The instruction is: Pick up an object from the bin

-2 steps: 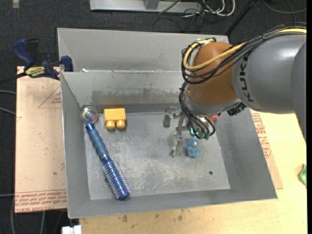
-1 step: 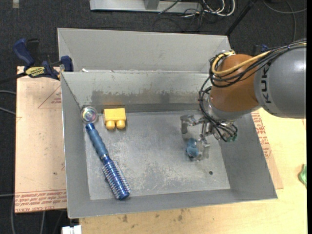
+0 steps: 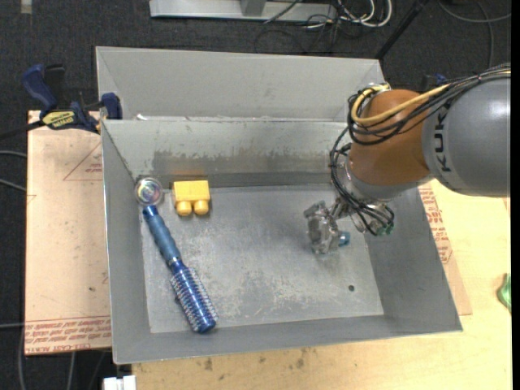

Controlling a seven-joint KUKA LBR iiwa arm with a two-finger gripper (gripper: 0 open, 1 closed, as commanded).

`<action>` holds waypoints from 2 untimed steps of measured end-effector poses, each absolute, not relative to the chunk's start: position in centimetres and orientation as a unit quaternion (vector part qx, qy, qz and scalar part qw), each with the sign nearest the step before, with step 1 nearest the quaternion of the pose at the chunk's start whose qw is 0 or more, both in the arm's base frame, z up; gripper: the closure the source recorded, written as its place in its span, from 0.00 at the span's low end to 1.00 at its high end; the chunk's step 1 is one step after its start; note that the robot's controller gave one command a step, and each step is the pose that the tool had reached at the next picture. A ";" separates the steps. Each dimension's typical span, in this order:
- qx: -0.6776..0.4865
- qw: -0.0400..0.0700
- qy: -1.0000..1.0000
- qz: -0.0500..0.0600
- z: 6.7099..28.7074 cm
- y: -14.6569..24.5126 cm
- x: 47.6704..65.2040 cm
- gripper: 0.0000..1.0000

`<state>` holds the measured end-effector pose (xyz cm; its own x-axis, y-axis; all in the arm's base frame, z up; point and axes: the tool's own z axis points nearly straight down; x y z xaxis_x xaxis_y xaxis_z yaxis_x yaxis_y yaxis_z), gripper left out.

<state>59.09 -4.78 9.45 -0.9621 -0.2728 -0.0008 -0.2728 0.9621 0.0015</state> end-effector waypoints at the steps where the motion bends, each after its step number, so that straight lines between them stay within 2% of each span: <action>1: -0.138 0.000 0.990 0.001 9.4 -4.8 59.1 0.00; 2: -0.352 0.001 0.936 0.000 6.9 -9.3 60.3 0.00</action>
Offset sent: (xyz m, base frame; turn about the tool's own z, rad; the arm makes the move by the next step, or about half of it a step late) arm 0.0000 0.0000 0.0000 0.0000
